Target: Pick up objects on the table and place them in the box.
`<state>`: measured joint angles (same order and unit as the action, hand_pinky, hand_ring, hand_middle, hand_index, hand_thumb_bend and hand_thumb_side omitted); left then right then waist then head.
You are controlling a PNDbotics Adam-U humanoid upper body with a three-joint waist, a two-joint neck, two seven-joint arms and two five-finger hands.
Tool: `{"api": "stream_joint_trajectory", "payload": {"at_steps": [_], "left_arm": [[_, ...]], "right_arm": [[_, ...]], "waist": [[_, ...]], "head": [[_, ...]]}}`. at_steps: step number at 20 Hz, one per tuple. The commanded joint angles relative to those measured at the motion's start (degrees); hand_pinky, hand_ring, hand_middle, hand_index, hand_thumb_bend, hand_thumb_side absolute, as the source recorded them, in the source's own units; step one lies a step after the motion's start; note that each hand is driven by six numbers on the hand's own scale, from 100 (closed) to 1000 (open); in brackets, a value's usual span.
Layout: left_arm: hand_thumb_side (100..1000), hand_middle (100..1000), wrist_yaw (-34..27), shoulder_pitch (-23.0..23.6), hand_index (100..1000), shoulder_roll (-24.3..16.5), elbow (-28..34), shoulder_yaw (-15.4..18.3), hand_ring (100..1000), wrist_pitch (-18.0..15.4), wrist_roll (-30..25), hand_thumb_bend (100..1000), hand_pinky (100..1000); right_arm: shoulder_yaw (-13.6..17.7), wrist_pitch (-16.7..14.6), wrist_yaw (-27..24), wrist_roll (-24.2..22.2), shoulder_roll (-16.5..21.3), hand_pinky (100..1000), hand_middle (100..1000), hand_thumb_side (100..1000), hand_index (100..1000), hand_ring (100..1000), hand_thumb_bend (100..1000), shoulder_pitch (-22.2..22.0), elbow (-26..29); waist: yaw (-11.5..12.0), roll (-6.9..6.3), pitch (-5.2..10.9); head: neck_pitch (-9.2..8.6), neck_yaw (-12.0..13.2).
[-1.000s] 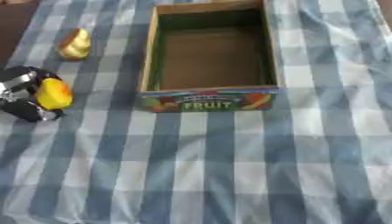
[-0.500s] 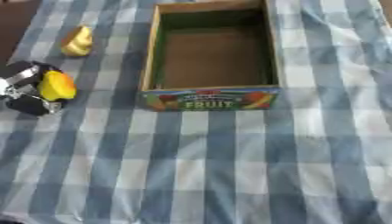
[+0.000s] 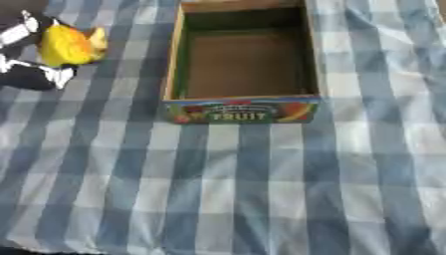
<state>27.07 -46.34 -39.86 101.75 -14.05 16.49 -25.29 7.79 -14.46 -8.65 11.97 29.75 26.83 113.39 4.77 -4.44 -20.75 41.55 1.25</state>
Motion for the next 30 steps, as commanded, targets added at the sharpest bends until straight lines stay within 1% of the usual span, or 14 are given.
{"api": "stream_joint_trajectory", "payload": {"at_steps": [1,4,7,10,12,14,19,21,23,26,28,30], "left_arm": [[100,616,2.31,-4.56,784,1.96,2.80,-0.41,661,-0.74,-1.53,117,713],[100,616,6.71,-9.04,781,6.68,2.26,-1.66,663,-2.28,-2.68,135,715],[100,607,12.32,-11.77,772,12.20,-0.09,-2.39,661,-3.90,-2.54,133,712],[100,611,19.04,-13.61,773,17.93,-5.40,-3.06,665,-4.96,-0.73,166,721],[100,616,23.51,-14.57,775,20.52,-9.57,-3.74,669,-5.77,0.16,189,718],[100,613,26.57,-15.35,773,22.29,-13.52,-3.88,665,-6.21,1.12,192,714],[100,609,31.35,-16.20,768,24.45,-21.82,-3.89,666,-6.13,3.76,254,721],[100,611,32.27,-15.89,771,24.98,-23.61,-4.02,667,-6.15,4.39,260,722],[100,629,32.61,-15.48,787,25.38,-24.51,-4.38,685,-6.40,4.57,286,732],[100,688,31.98,-15.10,842,25.89,-24.85,-4.92,735,-6.98,4.27,317,752],[100,752,31.24,-15.04,898,26.04,-24.72,-5.15,790,-7.41,4.10,351,800],[100,797,30.89,-14.96,933,26.06,-24.50,-5.24,833,-7.74,4.28,417,833]], "right_arm": [[0.84,-0.48,0.11,0.62,2.07,785,709,650,761,873,100,1.31,1.20],[1.17,-1.00,0.18,1.29,2.38,786,710,638,763,870,100,2.11,1.20],[1.21,-1.42,0.10,1.73,2.18,787,711,624,764,868,100,3.15,1.20],[0.91,-1.81,-0.36,1.67,1.40,788,711,615,766,866,100,4.69,1.20],[0.66,-2.01,-0.79,1.45,0.70,788,712,615,766,866,100,5.66,1.20],[0.45,-2.06,-1.21,1.17,-0.07,787,711,620,766,866,100,6.42,1.20],[0.15,-2.10,-2.10,0.54,-1.55,787,711,629,765,867,100,7.52,1.20],[0.15,-2.06,-2.23,0.42,-1.71,787,711,630,765,867,100,7.54,1.20],[0.13,-2.00,-2.30,0.33,-1.84,787,711,632,765,868,100,7.48,1.20],[0.04,-1.91,-2.36,0.18,-1.99,787,711,634,764,868,100,7.34,1.20],[-0.01,-1.83,-2.39,0.08,-2.05,786,710,638,764,869,100,7.13,1.20],[-0.11,-1.70,-2.43,-0.04,-2.09,786,710,643,763,870,100,6.89,1.20]], "waist": [[-0.07,0.34,1.65],[-0.39,0.61,1.82],[-1.07,1.01,1.83],[-2.44,1.55,1.62],[-3.52,1.76,1.34],[-4.45,1.86,0.99],[-6.14,1.69,0.34],[-6.37,1.58,0.26],[-6.46,1.52,0.27],[-6.55,1.58,0.37],[-6.59,1.62,0.46],[-6.61,1.61,0.52]], "head": [[0.30,0.17],[0.33,0.54],[-0.01,1.20],[-0.70,2.92],[-0.96,4.11],[-1.22,4.89],[-1.72,5.93],[-1.90,6.00],[-2.00,5.99],[-2.30,6.13],[-2.42,6.32],[-2.58,6.44]]}}
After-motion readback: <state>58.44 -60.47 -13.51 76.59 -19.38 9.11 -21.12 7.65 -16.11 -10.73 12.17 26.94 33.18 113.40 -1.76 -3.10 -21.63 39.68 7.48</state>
